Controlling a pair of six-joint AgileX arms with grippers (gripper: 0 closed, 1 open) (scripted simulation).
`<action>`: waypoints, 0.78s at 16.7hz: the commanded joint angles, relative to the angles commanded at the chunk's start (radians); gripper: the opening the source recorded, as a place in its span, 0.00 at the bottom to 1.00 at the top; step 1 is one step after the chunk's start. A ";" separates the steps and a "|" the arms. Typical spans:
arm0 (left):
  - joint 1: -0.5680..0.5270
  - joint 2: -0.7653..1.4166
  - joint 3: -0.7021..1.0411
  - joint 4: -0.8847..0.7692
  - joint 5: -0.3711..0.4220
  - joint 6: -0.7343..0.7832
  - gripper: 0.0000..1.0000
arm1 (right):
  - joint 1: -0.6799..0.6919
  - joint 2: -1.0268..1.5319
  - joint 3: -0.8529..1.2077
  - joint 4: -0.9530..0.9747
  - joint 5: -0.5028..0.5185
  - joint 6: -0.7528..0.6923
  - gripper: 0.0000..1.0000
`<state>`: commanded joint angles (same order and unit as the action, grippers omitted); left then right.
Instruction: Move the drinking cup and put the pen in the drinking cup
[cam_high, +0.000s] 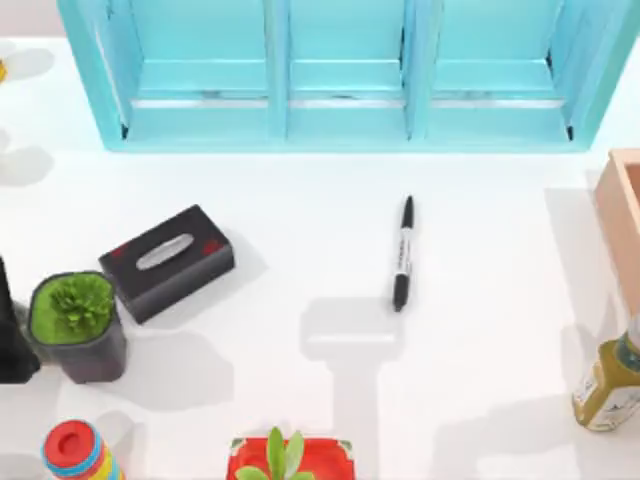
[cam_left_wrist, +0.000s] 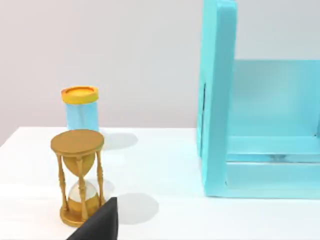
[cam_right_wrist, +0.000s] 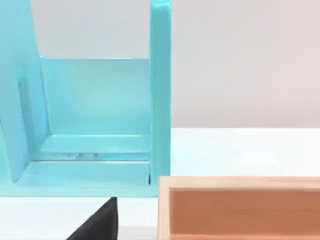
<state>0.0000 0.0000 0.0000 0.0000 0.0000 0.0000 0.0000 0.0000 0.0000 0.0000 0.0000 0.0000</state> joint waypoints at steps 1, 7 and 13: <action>0.000 0.000 0.000 0.000 0.000 0.000 1.00 | 0.000 0.000 0.000 0.000 0.000 0.000 1.00; 0.000 0.000 0.000 0.000 0.000 0.000 1.00 | -0.046 0.156 0.154 -0.136 0.005 -0.038 1.00; 0.000 0.000 0.000 0.000 0.000 0.000 1.00 | -0.155 0.681 0.596 -0.500 0.006 -0.139 1.00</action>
<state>0.0000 0.0000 0.0000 0.0000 0.0000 0.0000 -0.1549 0.6814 0.5957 -0.5000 0.0056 -0.1392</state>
